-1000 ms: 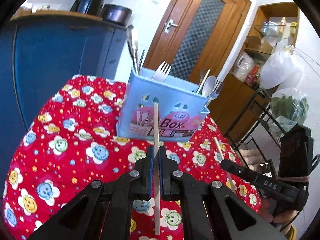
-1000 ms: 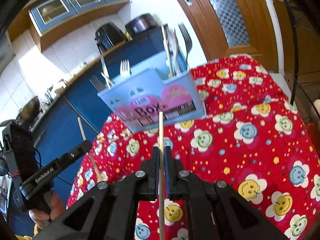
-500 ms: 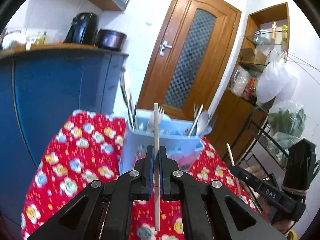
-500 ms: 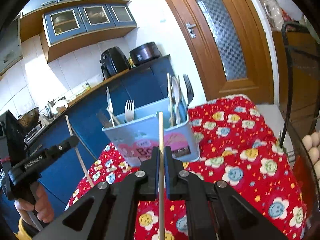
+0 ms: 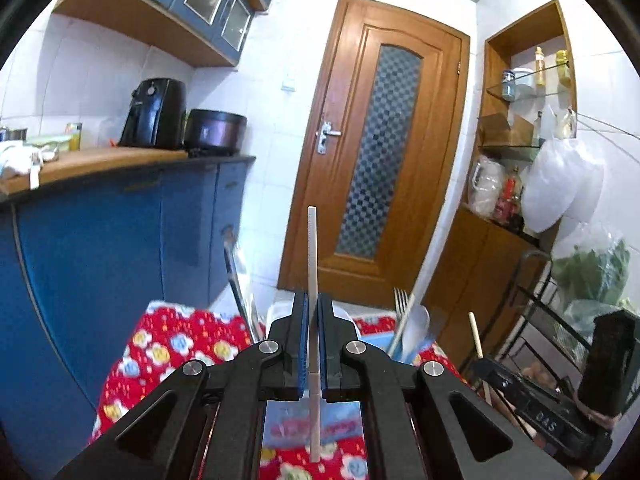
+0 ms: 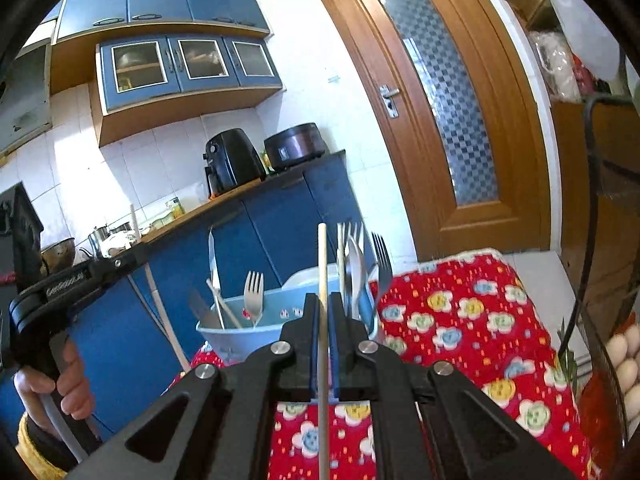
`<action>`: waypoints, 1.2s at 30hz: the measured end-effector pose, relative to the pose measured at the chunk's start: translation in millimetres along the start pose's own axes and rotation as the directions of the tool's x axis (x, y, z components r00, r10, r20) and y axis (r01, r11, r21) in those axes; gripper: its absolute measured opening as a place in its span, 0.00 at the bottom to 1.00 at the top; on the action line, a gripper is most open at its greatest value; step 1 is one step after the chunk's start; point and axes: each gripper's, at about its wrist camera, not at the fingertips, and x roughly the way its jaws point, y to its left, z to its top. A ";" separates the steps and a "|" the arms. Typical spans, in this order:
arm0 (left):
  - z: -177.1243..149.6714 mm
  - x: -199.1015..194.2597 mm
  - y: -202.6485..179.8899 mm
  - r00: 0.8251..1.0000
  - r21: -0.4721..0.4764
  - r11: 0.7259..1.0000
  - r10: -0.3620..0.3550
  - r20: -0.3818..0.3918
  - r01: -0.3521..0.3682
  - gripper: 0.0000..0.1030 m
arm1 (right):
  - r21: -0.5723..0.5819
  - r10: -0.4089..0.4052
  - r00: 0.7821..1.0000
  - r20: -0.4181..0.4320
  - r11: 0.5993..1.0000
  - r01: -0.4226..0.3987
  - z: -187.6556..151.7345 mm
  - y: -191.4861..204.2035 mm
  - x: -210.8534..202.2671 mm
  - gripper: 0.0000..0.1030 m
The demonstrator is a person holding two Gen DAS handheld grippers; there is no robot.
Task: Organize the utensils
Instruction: 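Lift the chopstick in the left tool to the holder while the right tool lifts its chopstick, then open the left tool to drop its chopstick while the right tool releases its chopstick into the holder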
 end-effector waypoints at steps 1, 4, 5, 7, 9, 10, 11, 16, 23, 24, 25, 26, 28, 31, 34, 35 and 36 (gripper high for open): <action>3.4 2.5 0.2 1.000 0.002 1.000 0.004 0.008 -0.004 0.04 | -0.005 0.001 1.000 0.005 1.000 -0.001 2.5 0.4 2.0 0.06; 16.4 11.5 -0.1 0.999 0.013 1.000 0.022 0.032 -0.022 0.04 | -0.026 -0.002 1.000 0.026 1.000 0.003 10.9 2.5 9.7 0.06; 20.4 15.5 0.3 0.999 0.017 0.999 0.027 0.037 -0.028 0.04 | -0.029 -0.002 1.000 0.030 1.000 0.003 12.4 2.3 11.8 0.06; 25.7 23.4 0.9 0.998 0.021 0.999 0.039 0.043 -0.040 0.04 | -0.029 0.003 0.999 0.039 1.000 -0.001 16.6 2.5 18.1 0.06; 27.7 31.0 2.7 0.998 0.021 0.999 0.048 0.047 -0.049 0.04 | -0.027 0.008 0.999 0.045 1.000 -0.006 19.5 2.1 23.3 0.06; 27.4 33.6 2.5 0.997 0.021 0.998 0.052 0.049 -0.054 0.04 | -0.027 0.007 0.999 0.048 1.000 -0.006 21.1 2.2 26.0 0.06; 26.6 37.4 2.8 0.997 0.023 0.998 0.057 0.049 -0.059 0.04 | -0.028 0.009 0.999 0.053 1.000 -0.008 22.9 2.3 29.2 0.06; 20.4 57.4 7.3 0.997 0.015 0.998 0.062 0.035 -0.063 0.04 | -0.042 0.014 0.996 0.090 0.999 -0.010 34.7 3.3 42.5 0.06; 4.3 77.7 4.9 0.998 0.033 0.997 0.064 0.006 -0.064 0.04 | -0.070 0.019 0.988 0.154 0.997 -0.008 47.8 7.2 70.1 0.06; 2.9 79.6 4.2 0.998 0.037 0.997 0.063 0.006 -0.063 0.04 | -0.074 0.018 0.987 0.161 0.997 -0.006 48.0 7.6 73.8 0.06; 1.7 80.5 4.1 0.998 0.039 0.997 0.061 0.006 -0.061 0.04 | -0.079 0.016 0.985 0.169 0.997 -0.003 48.3 8.4 78.6 0.06; 0.3 82.1 3.8 0.998 0.042 0.997 0.059 0.004 -0.059 0.04 | -0.084 0.011 0.984 0.178 0.996 0.004 48.2 9.1 82.9 0.06; -2.2 85.1 3.9 0.998 0.046 0.997 0.055 -0.001 -0.055 0.04 | -0.091 0.004 0.981 0.194 0.996 0.014 48.3 9.0 92.1 0.06; -5.2 88.5 6.5 0.999 0.046 0.998 0.050 -0.009 -0.049 0.04 | -0.111 -0.007 0.976 0.218 0.993 0.032 47.7 10.3 100.2 0.06; -7.5 91.6 8.5 0.999 0.038 0.998 0.047 -0.016 -0.047 0.04 | -0.133 -0.015 0.971 0.240 0.990 0.048 45.9 12.2 106.0 0.06; -8.6 92.9 9.5 0.999 0.035 0.998 0.045 -0.019 -0.045 0.04 | -0.140 -0.019 0.969 0.245 0.989 0.054 44.9 12.7 108.5 0.06; -9.7 94.0 10.0 0.999 0.033 0.999 0.044 -0.022 -0.043 0.04 | -0.145 -0.021 0.969 0.248 0.988 0.059 44.3 13.1 110.3 0.06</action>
